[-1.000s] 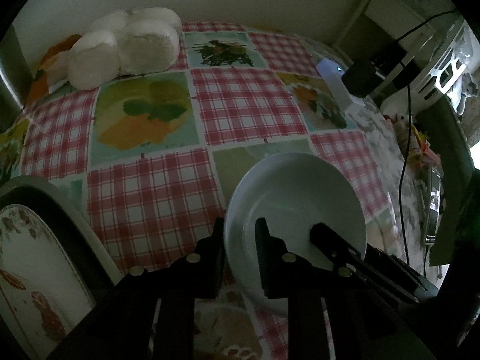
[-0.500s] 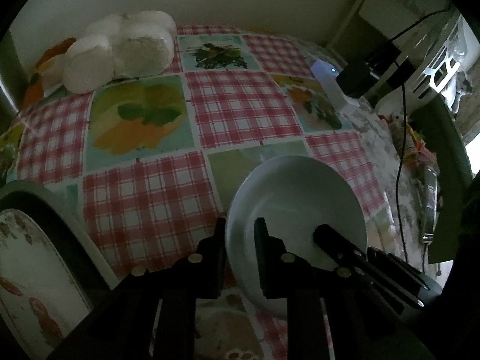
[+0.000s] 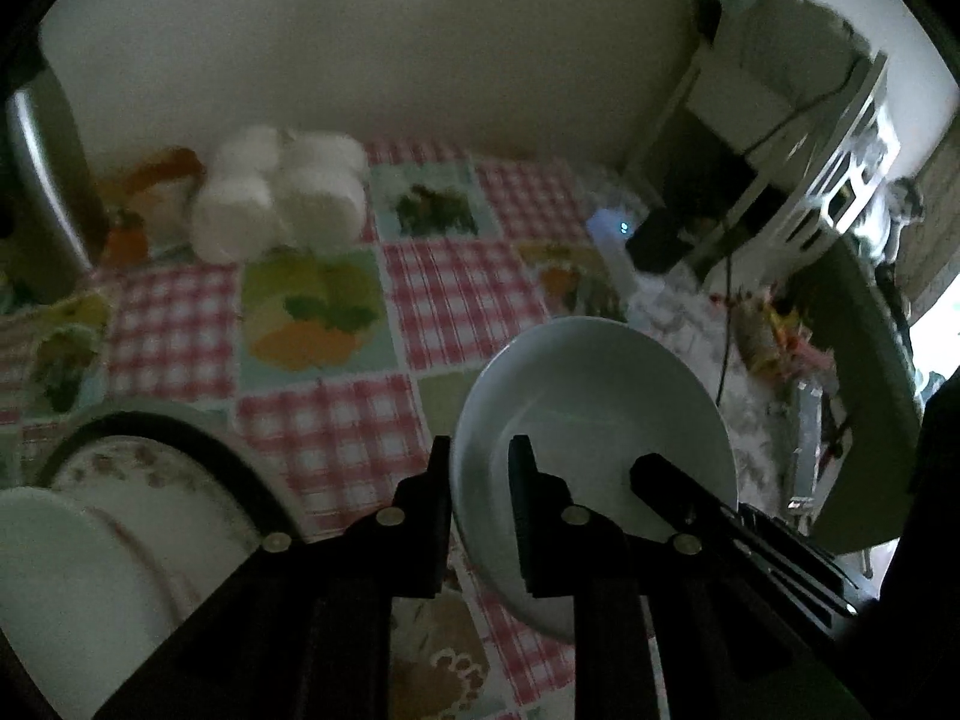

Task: Organize plates and bowls
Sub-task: 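Lift the round white bowl with both tools and carry it over the basin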

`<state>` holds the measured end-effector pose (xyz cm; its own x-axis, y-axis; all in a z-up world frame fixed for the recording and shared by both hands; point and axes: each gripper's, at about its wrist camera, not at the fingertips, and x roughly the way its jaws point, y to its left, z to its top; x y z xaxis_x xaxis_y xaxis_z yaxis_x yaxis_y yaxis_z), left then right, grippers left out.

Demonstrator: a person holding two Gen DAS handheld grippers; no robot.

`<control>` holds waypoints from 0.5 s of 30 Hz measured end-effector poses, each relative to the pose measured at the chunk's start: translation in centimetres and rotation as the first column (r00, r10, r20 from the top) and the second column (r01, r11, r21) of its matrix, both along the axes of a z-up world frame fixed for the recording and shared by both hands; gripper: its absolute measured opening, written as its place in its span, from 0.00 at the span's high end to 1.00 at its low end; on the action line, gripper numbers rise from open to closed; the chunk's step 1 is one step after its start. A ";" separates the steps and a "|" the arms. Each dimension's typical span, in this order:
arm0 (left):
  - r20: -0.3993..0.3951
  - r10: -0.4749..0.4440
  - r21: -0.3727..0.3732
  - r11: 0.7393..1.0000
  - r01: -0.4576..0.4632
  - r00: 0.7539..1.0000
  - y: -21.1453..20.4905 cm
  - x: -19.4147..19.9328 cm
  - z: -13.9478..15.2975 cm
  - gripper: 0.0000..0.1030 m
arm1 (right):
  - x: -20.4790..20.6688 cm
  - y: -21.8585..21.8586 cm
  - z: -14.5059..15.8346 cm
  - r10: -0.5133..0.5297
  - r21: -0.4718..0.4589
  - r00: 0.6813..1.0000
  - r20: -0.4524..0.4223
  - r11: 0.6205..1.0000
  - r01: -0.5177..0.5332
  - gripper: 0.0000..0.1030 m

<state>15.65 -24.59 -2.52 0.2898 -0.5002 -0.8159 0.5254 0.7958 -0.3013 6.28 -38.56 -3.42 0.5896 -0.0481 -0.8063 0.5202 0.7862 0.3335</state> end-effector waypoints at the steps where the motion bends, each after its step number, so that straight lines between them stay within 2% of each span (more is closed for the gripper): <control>1: 0.012 0.010 -0.003 1.000 -0.010 1.000 0.6 -0.2 0.8 0.83 | -0.1 0.5 0.9 0.009 -0.006 1.000 0.014 1.000 -0.009 0.82; 7: 0.061 0.056 -0.011 0.998 -0.056 0.997 3.8 -1.3 4.2 0.83 | -0.5 3.4 4.3 0.065 -0.013 0.996 0.069 0.998 -0.064 0.82; 15: 0.101 0.116 -0.013 0.993 -0.116 0.988 7.7 -1.7 6.2 0.83 | -0.3 6.6 5.4 0.117 0.016 0.989 0.086 0.993 -0.119 0.82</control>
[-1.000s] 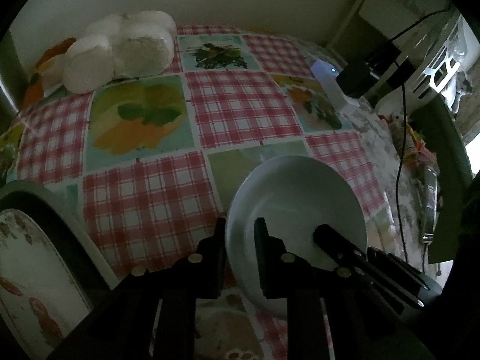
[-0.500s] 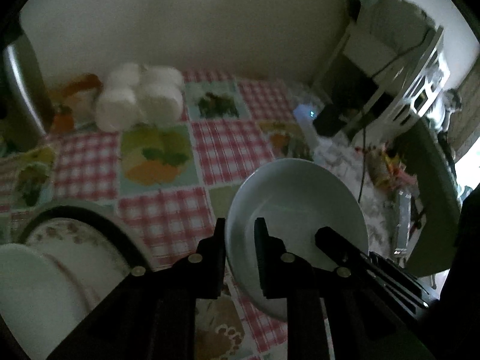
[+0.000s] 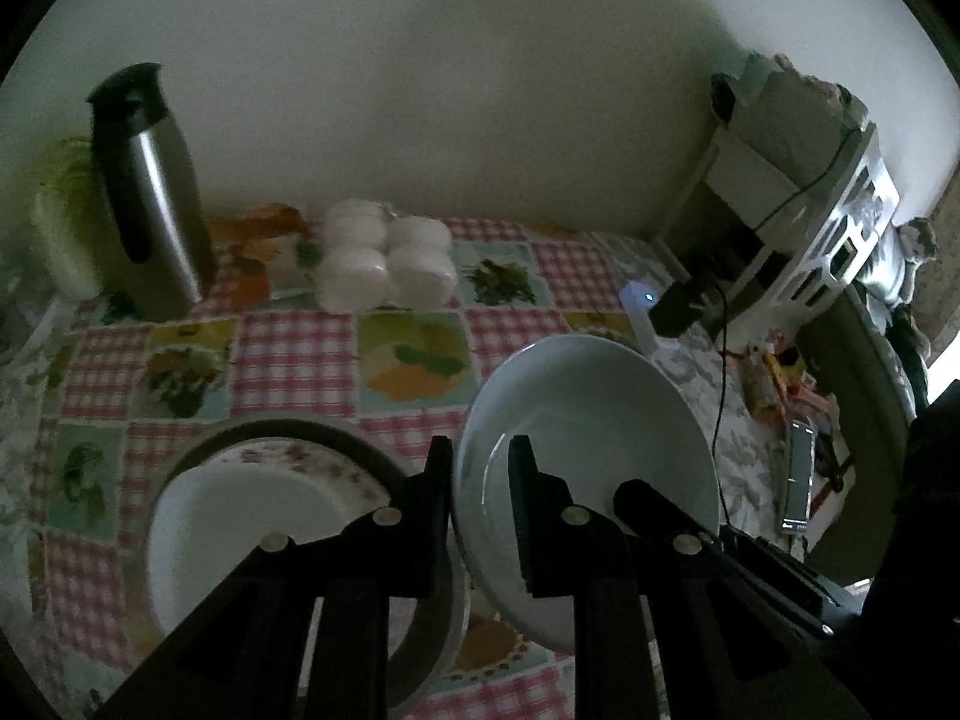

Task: Organize plates and bowls
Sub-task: 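Lift the round white bowl with both tools and carry it over the basin, then lower the round white bowl onto the square bowl in the basin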

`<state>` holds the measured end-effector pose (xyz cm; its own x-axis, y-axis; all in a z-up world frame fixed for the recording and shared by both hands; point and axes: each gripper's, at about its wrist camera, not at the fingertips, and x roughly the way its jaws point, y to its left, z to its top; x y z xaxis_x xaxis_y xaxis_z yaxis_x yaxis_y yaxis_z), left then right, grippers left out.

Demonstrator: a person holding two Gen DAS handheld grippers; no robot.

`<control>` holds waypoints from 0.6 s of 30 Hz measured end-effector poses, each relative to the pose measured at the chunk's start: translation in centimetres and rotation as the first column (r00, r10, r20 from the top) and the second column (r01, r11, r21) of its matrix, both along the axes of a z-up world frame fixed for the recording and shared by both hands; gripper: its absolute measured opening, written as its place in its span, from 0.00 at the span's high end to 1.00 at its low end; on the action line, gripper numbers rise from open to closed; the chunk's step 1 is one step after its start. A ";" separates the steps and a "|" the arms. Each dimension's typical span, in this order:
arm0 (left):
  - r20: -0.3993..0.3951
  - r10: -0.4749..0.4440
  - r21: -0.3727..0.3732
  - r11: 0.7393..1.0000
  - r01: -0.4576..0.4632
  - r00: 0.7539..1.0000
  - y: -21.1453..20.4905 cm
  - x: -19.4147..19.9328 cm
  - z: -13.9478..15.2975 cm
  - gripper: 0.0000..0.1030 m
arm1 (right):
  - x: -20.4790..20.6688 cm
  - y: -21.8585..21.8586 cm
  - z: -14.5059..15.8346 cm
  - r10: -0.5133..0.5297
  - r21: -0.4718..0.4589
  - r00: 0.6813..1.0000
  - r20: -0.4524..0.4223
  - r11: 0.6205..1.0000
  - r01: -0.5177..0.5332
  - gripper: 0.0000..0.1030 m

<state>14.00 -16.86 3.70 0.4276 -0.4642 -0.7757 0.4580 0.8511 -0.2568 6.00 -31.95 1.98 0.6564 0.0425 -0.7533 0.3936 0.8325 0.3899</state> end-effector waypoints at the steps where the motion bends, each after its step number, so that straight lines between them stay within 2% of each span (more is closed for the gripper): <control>1: 0.001 0.008 -0.002 1.000 -0.008 1.000 0.5 0.0 0.1 0.83 | 0.1 0.4 0.1 0.007 0.003 1.000 0.003 1.000 -0.007 0.82; 10: -0.003 0.090 -0.076 0.993 -0.090 0.996 6.7 -0.1 1.0 0.83 | 1.1 4.9 1.2 0.090 0.019 0.995 0.034 0.996 -0.090 0.82; 18: -0.038 0.180 -0.133 0.974 -0.184 0.983 12.1 0.6 0.5 0.83 | 2.6 9.4 1.4 0.171 0.018 0.984 0.047 0.985 -0.172 0.82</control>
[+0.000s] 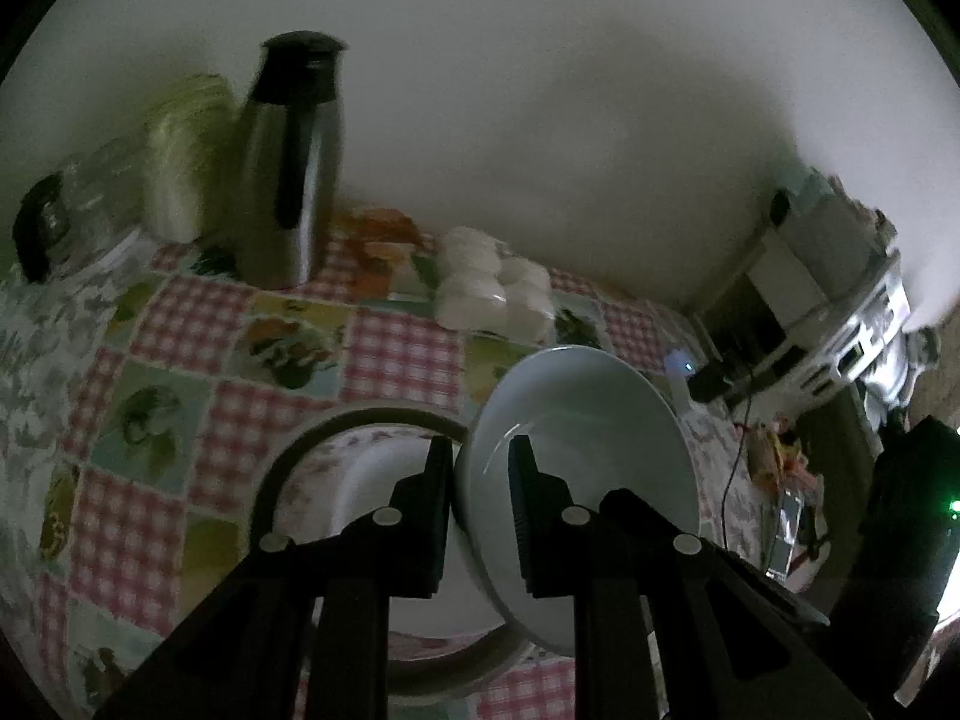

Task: Organize plates and bowls
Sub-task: 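Lower the round white bowl onto the square bowl in the basin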

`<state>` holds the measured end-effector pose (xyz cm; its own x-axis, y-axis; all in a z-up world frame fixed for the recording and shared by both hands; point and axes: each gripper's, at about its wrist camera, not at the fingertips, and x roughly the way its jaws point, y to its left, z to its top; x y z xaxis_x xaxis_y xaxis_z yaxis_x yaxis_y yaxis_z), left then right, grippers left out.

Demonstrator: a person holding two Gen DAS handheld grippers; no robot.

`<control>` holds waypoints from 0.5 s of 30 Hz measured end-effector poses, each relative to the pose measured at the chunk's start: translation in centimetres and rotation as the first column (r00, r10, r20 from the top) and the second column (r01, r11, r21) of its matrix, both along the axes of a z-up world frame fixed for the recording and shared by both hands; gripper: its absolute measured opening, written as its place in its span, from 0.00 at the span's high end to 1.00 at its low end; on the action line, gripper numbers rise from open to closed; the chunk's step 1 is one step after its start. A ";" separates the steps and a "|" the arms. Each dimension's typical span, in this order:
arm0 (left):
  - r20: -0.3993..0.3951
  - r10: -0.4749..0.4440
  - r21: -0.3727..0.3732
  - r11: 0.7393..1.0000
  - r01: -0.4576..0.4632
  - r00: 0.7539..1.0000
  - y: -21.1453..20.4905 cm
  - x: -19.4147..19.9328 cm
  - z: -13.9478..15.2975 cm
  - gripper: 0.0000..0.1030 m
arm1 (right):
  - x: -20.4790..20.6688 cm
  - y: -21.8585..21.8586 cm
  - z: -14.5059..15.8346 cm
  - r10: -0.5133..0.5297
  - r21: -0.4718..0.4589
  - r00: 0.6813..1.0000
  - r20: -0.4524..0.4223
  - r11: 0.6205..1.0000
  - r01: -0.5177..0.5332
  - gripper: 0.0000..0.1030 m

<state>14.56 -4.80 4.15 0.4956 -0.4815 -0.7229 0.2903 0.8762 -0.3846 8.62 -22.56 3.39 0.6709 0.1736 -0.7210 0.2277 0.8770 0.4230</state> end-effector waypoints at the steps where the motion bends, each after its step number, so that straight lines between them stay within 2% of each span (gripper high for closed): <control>1: -0.001 0.012 -0.006 1.000 -0.012 1.000 0.6 0.0 0.0 0.83 | 0.2 0.6 0.0 0.011 0.001 1.000 -0.001 1.000 -0.011 0.82; 9: -0.014 0.068 -0.029 0.997 -0.068 0.998 4.2 0.1 -0.5 0.83 | 1.5 3.8 -0.5 0.064 0.005 0.998 -0.009 0.998 -0.064 0.82; 15: -0.020 0.081 -0.033 0.996 -0.082 0.997 5.3 0.2 -0.7 0.83 | 1.9 4.9 -0.5 0.079 -0.003 0.997 -0.013 0.997 -0.079 0.82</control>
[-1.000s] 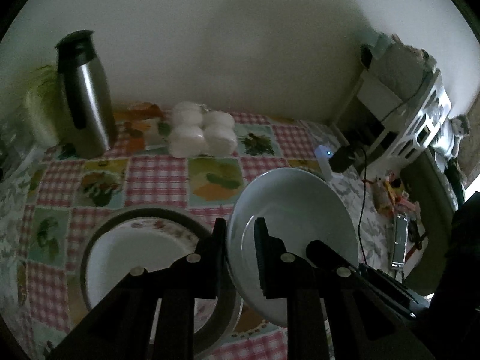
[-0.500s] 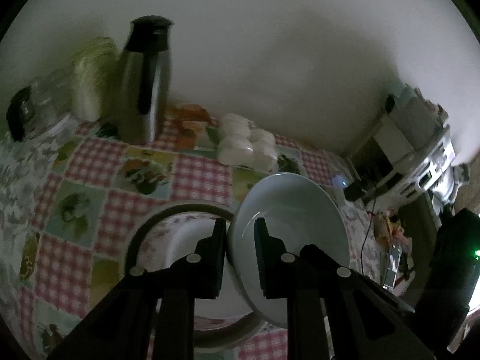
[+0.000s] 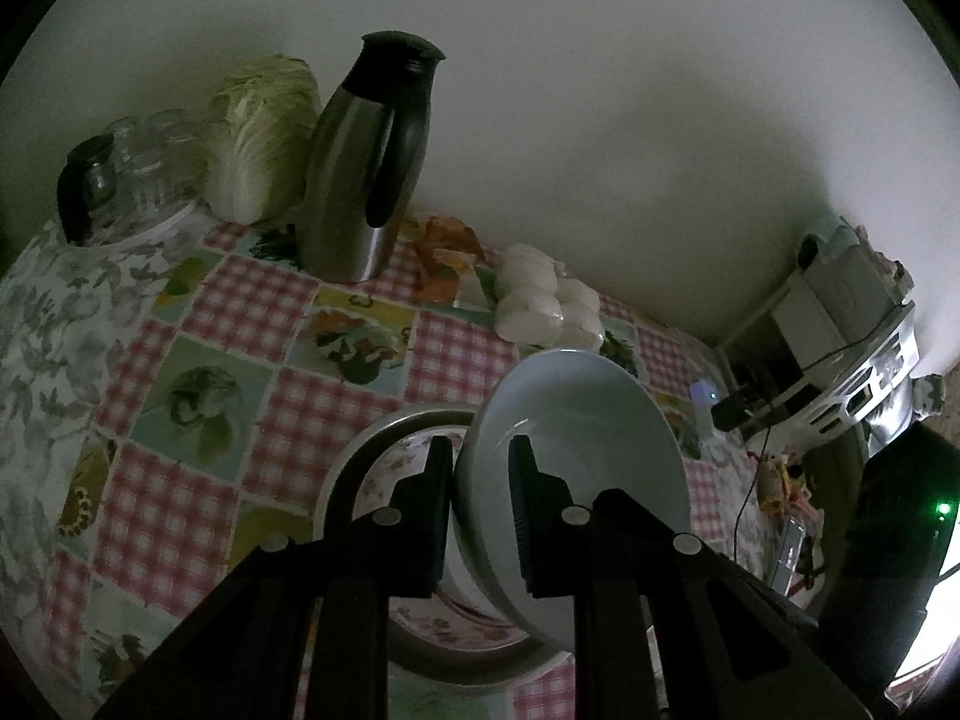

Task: Organize plates and bowls
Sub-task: 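Lower the round white bowl onto the square bowl in the basin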

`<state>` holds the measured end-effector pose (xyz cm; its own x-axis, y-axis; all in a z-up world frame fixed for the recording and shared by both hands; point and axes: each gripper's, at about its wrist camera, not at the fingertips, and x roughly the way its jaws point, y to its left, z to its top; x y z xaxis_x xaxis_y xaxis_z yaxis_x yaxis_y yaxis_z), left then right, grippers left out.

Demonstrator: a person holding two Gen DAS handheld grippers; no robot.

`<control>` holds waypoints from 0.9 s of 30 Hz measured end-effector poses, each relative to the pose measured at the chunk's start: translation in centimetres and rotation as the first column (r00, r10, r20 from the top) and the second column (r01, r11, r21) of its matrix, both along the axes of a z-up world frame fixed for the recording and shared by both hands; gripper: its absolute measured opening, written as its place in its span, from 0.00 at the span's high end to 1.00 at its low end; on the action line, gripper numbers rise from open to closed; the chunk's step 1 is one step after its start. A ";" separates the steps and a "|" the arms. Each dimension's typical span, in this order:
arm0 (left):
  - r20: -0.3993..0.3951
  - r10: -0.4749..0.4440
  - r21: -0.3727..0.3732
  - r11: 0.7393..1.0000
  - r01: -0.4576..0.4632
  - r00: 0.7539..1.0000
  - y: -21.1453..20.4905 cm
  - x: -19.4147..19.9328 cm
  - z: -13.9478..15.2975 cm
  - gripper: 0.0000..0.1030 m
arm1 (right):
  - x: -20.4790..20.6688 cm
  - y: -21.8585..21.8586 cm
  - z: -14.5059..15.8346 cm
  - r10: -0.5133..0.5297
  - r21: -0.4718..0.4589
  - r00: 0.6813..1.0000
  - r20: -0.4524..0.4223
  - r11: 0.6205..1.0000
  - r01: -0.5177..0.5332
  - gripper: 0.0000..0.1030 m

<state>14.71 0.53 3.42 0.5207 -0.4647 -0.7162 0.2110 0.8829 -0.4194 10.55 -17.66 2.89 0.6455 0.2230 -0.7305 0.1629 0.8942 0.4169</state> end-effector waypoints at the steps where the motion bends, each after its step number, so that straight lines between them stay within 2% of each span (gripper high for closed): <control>1: 0.000 0.001 -0.002 1.000 -0.001 1.000 0.1 0.0 0.0 0.83 | 0.0 0.1 0.0 0.002 -0.002 1.000 -0.002 1.000 -0.002 0.82; 10: -0.023 -0.016 -0.001 1.000 0.016 1.000 -0.4 0.3 -0.6 0.83 | 0.2 0.0 -0.1 -0.006 -0.025 1.000 -0.014 1.000 0.005 0.82; 27: -0.106 -0.052 0.023 0.998 0.054 0.993 -2.2 1.1 -3.0 0.83 | 0.7 -1.5 -2.1 -0.031 -0.046 0.996 -0.080 0.999 0.027 0.82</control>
<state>15.82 -1.68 0.39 0.4172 -0.4705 -0.7775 0.2138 0.8823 -0.4192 11.29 -19.17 0.80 0.5898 0.1711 -0.7892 0.2204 0.9061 0.3612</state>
